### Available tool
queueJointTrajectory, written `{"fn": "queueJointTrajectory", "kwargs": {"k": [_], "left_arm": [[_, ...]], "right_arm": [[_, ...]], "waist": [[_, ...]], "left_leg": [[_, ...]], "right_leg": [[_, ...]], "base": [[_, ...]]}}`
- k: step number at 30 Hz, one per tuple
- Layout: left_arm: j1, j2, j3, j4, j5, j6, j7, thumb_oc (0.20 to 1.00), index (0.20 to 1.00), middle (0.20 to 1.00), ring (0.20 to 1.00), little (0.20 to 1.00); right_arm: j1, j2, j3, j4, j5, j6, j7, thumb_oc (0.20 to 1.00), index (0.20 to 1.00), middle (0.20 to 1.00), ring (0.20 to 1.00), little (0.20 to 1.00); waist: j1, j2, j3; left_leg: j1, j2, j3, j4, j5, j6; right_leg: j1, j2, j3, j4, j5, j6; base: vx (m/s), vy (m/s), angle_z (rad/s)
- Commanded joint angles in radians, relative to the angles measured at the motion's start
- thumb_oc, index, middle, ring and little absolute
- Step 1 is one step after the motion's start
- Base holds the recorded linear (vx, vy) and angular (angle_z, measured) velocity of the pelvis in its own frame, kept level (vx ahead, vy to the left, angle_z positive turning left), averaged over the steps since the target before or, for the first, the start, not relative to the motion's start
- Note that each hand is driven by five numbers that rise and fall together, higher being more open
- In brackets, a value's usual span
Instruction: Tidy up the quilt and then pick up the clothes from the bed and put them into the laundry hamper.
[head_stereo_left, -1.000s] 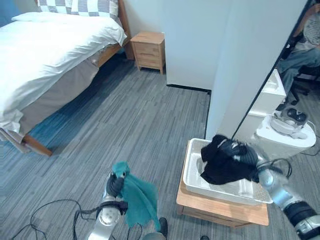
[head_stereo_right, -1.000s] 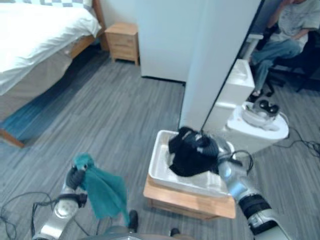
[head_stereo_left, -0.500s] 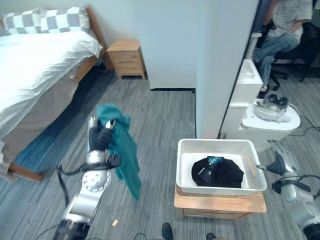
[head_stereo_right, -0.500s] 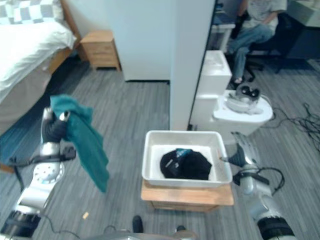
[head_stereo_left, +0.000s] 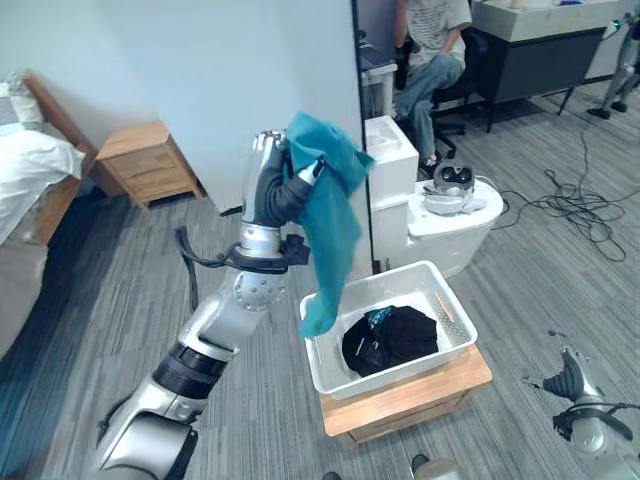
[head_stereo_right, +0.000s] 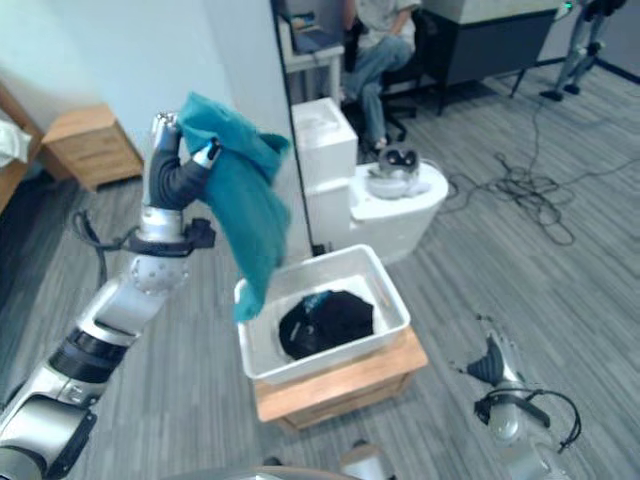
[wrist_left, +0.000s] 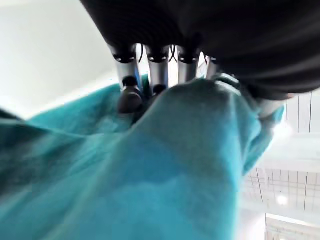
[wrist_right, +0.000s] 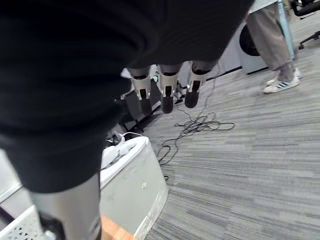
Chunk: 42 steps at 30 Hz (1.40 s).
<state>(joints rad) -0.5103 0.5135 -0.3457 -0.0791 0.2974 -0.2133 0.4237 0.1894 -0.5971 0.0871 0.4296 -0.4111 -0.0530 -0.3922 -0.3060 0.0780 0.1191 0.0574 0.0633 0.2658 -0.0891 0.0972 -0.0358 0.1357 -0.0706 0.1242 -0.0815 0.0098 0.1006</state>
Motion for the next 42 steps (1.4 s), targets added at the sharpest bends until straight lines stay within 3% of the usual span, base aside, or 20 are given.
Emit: {"fn": "queueJointTrajectory", "kwargs": {"k": [1,6,9,10,12,13,14,15,18,20,26,30,35,36,40,42], "left_arm": [[-0.118,-0.041,0.013,0.066,-0.002,-0.018,0.012,0.2,0.2,0.2,0.2,0.2],[-0.064,-0.117,-0.03,0.075,-0.077,-0.023,-0.031,0.2,0.2,0.2,0.2,0.2],[-0.04,-0.134,-0.07,0.149,-0.083,0.001,-0.056,0.2,0.2,0.2,0.2,0.2],[-0.033,-0.154,-0.101,0.225,-0.151,0.03,-0.12,0.2,0.2,0.2,0.2,0.2],[-0.03,-0.17,-0.105,0.287,-0.189,0.043,-0.141,0.426,0.426,0.426,0.426,0.426],[-0.03,-0.17,-0.105,0.287,-0.189,0.043,-0.141,0.602,0.602,0.602,0.602,0.602],[-0.022,-0.198,-0.107,0.433,-0.215,0.066,-0.142,1.0,1.0,1.0,1.0,1.0],[-0.03,-0.224,-0.107,0.583,-0.237,0.097,-0.133,1.0,1.0,1.0,1.0,1.0],[-0.051,-0.234,-0.089,0.661,-0.285,0.096,-0.134,1.0,1.0,1.0,1.0,1.0],[-0.058,-0.233,-0.047,0.77,-0.356,0.092,-0.136,1.0,1.0,1.0,1.0,1.0],[0.082,-0.174,0.005,0.645,-0.544,0.027,-0.259,1.0,1.0,1.0,1.0,1.0],[0.237,-0.157,0.077,0.582,-0.633,0.019,-0.305,1.0,1.0,1.0,1.0,1.0],[0.431,-0.148,0.185,0.608,-0.643,0.04,-0.31,1.0,1.0,1.0,1.0,1.0],[0.432,-0.148,0.185,0.607,-0.643,0.04,-0.31,1.0,1.0,1.0,1.0,1.0],[0.478,-0.177,0.241,0.882,-0.532,0.074,-0.26,1.0,1.0,1.0,1.0,1.0],[0.478,-0.182,0.251,0.962,-0.503,0.086,-0.253,1.0,1.0,1.0,1.0,1.0]], "right_arm": [[-0.053,0.013,0.006,0.02,0.038,-0.052,-0.016,1.0,1.0,1.0,1.0,1.0],[-0.064,0.033,0.05,0.07,0.06,-0.048,0.006,1.0,1.0,1.0,1.0,1.0],[-0.084,0.041,0.066,0.099,0.068,-0.039,0.004,1.0,1.0,1.0,1.0,1.0],[-0.1,0.038,0.078,0.101,0.066,-0.026,0.015,1.0,1.0,1.0,1.0,1.0],[-0.107,0.039,0.089,0.106,0.063,-0.018,0.022,1.0,1.0,1.0,1.0,1.0],[-0.107,0.039,0.089,0.106,0.063,-0.018,0.022,1.0,1.0,1.0,1.0,1.0],[-0.101,0.048,0.109,0.107,0.054,-0.01,0.041,1.0,1.0,1.0,1.0,1.0],[-0.108,0.054,0.128,0.11,0.056,-0.005,0.053,1.0,1.0,1.0,1.0,1.0],[-0.127,0.054,0.143,0.098,0.07,-0.003,0.065,1.0,1.0,1.0,1.0,1.0],[-0.129,0.055,0.15,0.093,0.098,-0.009,0.084,1.0,1.0,1.0,1.0,1.0],[-0.102,0.041,0.139,0.098,0.073,-0.003,0.121,1.0,1.0,1.0,1.0,1.0],[-0.077,0.059,0.138,0.102,0.069,-0.005,0.142,1.0,1.0,1.0,1.0,1.0],[-0.095,0.106,0.165,0.228,0.057,0.014,0.176,1.0,1.0,1.0,1.0,1.0],[-0.096,0.107,0.166,0.23,0.057,0.013,0.175,1.0,1.0,1.0,1.0,1.0],[-0.169,0.184,0.189,0.477,0.118,0.041,0.191,1.0,1.0,1.0,1.0,1.0],[-0.187,0.205,0.188,0.546,0.136,0.049,0.192,1.0,1.0,1.0,1.0,1.0]], "waist": [[0.031,-0.049,-0.008],[0.041,-0.063,0.001],[0.05,-0.068,0.013],[0.051,-0.065,0.028],[0.048,-0.06,0.03],[0.048,-0.059,0.03],[0.032,-0.047,0.034],[0.011,-0.03,0.047],[-0.011,-0.006,0.066],[-0.048,0.043,0.08],[-0.053,0.08,0.076],[-0.014,0.066,0.07],[0.078,0.012,0.047],[0.077,0.011,0.047],[0.139,-0.029,0.029],[0.147,-0.036,0.027]], "left_leg": [[0.13,0.072,0.023,0.002,-0.126,-0.074],[0.12,0.076,0.015,0.002,-0.121,-0.076],[0.1,0.077,0.01,0.002,-0.118,-0.076],[0.084,0.077,0.01,0.002,-0.112,-0.076],[0.079,0.077,0.012,0.002,-0.111,-0.076],[0.079,0.077,0.013,0.002,-0.111,-0.076],[0.078,0.077,0.024,0.002,-0.109,-0.077],[0.073,0.073,0.036,0.002,-0.107,-0.078],[0.054,0.067,0.049,0.002,-0.104,-0.078],[0.039,0.052,0.079,0.002,-0.101,-0.076],[0.067,0.051,0.08,0.002,-0.106,-0.077],[0.083,0.055,0.06,0.002,-0.104,-0.079],[0.094,0.063,0.021,0.002,-0.101,-0.077],[0.094,0.062,0.021,0.002,-0.101,-0.077],[0.092,0.065,-0.007,0.002,-0.102,-0.075],[0.093,0.065,-0.012,0.002,-0.102,-0.075]], "right_leg": [[-0.051,-0.03,-0.039,-0.006,-0.026,0.063],[-0.053,-0.026,-0.046,-0.006,-0.026,0.061],[-0.067,-0.022,-0.049,-0.006,-0.023,0.06],[-0.084,-0.023,-0.047,-0.006,-0.017,0.059],[-0.09,-0.023,-0.044,-0.006,-0.016,0.058],[-0.09,-0.023,-0.044,-0.006,-0.016,0.058],[-0.095,-0.024,-0.038,-0.006,-0.015,0.056],[-0.109,-0.027,-0.028,-0.006,-0.011,0.055],[-0.141,-0.03,-0.011,-0.006,0.0,0.059],[-0.172,-0.038,0.017,-0.005,0.007,0.062],[-0.145,-0.042,0.01,-0.006,-0.007,0.056],[-0.116,-0.04,-0.01,-0.006,-0.014,0.047],[-0.076,-0.032,-0.044,-0.006,-0.021,0.037],[-0.075,-0.033,-0.045,-0.006,-0.021,0.037],[-0.055,-0.029,-0.071,-0.006,-0.028,0.031],[-0.051,-0.029,-0.075,-0.006,-0.031,0.03]], "base": [[0.0,-0.013,0.03],[0.0,-0.006,0.01],[-0.05,-0.031,0.01],[-0.06,-0.026,0.03],[-0.03,-0.013,0.01],[0.0,0.0,0.0],[-0.02,0.02,-0.05],[-0.02,0.021,-0.09],[-0.09,0.058,-0.22],[-0.04,0.076,-0.33],[0.03,0.02,-0.08],[0.0,-0.011,0.01],[-0.01,-0.042,0.17],[0.0,-0.019,0.25],[0.0,-0.004,0.29],[0.01,0.02,0.15]]}}
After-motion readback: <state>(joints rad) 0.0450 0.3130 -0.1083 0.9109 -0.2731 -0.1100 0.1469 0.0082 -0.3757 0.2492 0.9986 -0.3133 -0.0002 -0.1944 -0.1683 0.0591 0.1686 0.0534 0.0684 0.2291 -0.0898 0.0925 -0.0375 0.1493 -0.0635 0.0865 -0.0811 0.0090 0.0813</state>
